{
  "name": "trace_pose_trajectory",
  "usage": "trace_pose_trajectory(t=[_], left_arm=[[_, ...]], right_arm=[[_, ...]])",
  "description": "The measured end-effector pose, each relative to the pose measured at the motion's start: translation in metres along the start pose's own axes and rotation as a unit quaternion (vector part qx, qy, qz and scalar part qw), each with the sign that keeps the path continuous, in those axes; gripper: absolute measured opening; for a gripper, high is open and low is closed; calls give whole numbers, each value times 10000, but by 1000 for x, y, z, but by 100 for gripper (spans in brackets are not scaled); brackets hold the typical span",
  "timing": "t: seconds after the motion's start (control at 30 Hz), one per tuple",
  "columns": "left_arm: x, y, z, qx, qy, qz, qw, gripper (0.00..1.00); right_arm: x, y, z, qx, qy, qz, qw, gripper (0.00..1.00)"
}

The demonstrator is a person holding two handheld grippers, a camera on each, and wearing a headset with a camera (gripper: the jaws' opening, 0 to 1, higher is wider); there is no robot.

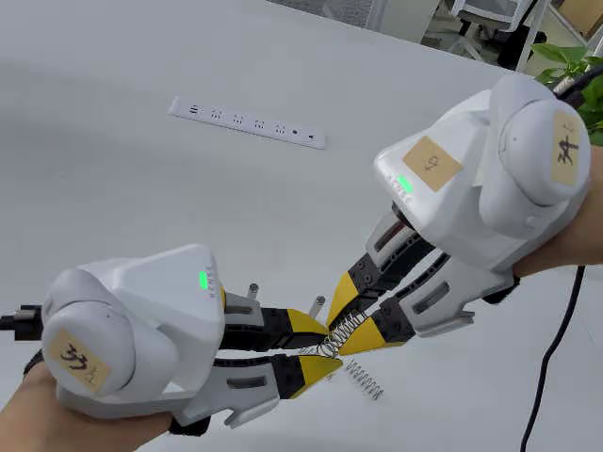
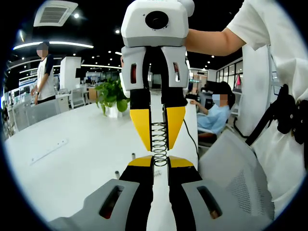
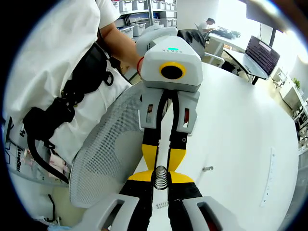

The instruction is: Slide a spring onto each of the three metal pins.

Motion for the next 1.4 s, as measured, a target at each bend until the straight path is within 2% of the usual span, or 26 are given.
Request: trace_pose_trajectory(t=[0.27,0.63,0.73,1.07,1.2,1.4], left_arm=[[5,1,-2,63,-59,57,9999,8],[15,8,-9,192,-221,70,9995,17],[21,14,-13,224,-319,14,9992,18],[51,34,-35,352,-845,-126,9957,34],[63,51,-43,291,-1048,-392,9933,41],[77,65,-49,330,-1171,-535,9911,48]], right_arm=[[-2,-3,3,-137,-8,26,9999,7],[-1,-8,9,-228,24,79,9997,7],[2,-9,13,-273,83,102,9995,7],[7,-11,30,-330,269,105,9990,7],[8,-13,42,-445,432,106,9980,7],[5,-11,59,-502,554,58,9972,7]])
Point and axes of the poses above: the centre of the closed fingertips' face, and the gripper's own axes: x roughly backward along the fingers, z roughly to its right, y roughly out of its underside, the point moved 1 cm from there along x, roughly backward along the fingers, and after that the axes turned 4 degrees about -x, right-handed, at the moved point
